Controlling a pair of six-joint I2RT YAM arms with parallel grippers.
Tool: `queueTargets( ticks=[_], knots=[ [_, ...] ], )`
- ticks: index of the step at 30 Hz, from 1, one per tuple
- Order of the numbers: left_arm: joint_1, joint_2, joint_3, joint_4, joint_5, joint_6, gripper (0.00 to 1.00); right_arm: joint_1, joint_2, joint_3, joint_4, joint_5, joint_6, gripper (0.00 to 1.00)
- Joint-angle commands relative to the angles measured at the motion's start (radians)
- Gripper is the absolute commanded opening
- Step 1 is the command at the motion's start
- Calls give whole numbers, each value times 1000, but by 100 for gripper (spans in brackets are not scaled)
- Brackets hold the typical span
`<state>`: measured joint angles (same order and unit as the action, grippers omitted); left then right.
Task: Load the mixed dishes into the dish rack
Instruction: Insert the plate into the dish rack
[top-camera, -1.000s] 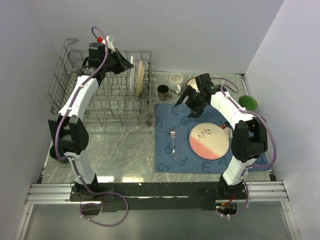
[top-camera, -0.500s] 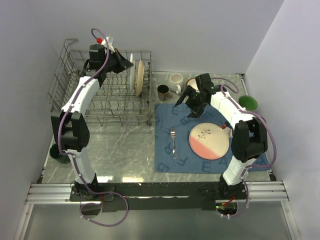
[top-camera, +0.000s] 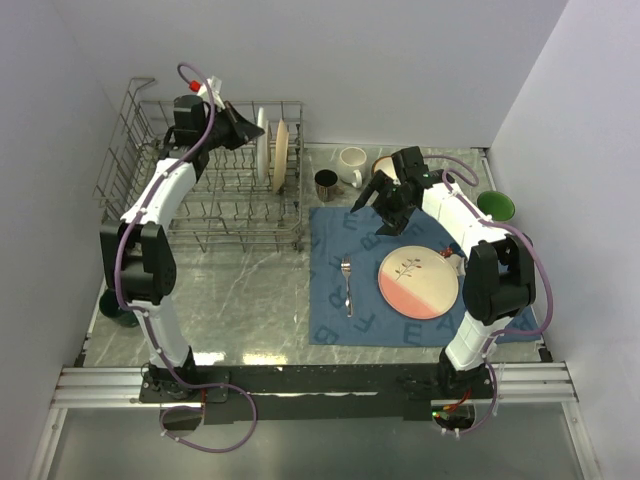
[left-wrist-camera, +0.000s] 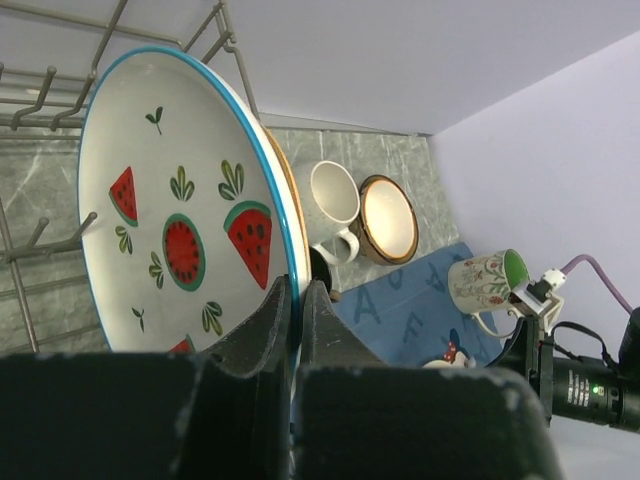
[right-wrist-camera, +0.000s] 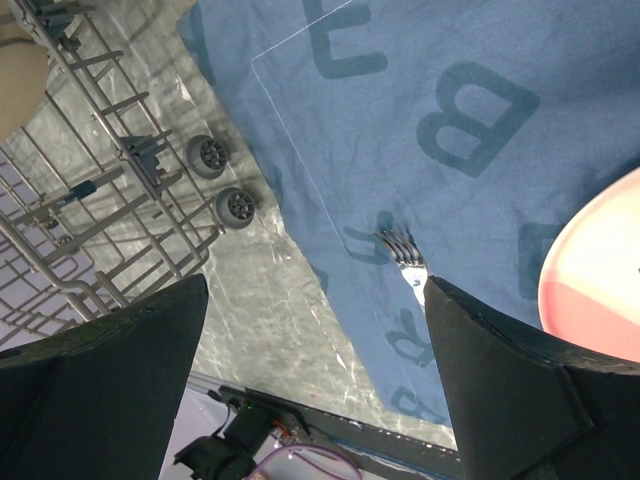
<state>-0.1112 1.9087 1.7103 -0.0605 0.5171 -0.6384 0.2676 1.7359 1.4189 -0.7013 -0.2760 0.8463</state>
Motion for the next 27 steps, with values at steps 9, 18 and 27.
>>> queueTargets(
  ticks=[9,18,27],
  knots=[
    [16,7,-124,39,55,71,1,-11,-45,8,-3,15,16,97],
    [16,15,-121,41,40,63,1,-10,-55,-6,-1,18,14,97],
    [15,7,-135,48,54,34,42,-8,-59,-11,6,15,14,97]
  ],
)
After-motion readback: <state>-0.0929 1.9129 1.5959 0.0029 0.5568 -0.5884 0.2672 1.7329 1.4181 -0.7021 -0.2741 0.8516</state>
